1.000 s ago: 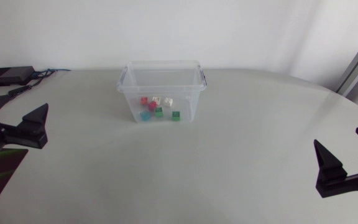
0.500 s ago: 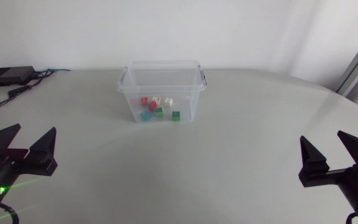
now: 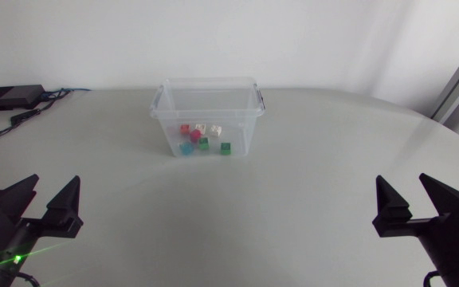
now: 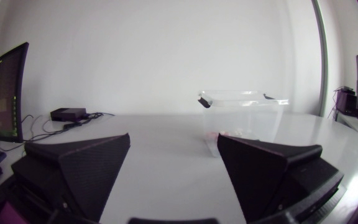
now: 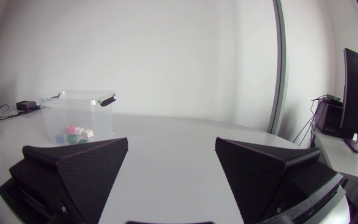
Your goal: Place the duplo bricks in the container
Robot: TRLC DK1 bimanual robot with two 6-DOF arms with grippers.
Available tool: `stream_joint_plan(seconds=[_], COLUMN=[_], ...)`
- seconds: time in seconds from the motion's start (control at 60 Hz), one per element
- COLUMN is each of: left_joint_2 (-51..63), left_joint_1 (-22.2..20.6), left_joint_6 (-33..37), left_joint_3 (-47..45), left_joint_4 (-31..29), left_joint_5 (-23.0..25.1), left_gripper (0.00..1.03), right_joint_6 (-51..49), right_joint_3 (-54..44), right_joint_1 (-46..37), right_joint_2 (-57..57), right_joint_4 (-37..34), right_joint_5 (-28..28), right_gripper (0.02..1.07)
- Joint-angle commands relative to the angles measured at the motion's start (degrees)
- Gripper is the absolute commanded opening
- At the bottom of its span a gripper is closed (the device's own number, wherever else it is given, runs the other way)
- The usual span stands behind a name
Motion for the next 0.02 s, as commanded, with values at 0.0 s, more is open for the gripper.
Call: stream_joint_plan(seconds=[0.0], left_joint_2=[-0.36], left_joint_1=[0.43], left_joint_6=[-1.45], left_joint_3=[-1.10], left_joint_4=[0.69], left_joint_5=[0.38], left_gripper=[0.98], right_joint_6=[1.48], right_joint_3=[-1.26], right_joint_1=[-0.36], right_joint_2=[-0.05], right_joint_4=[1.04], right_joint_5=[-0.05], right_gripper=[1.03])
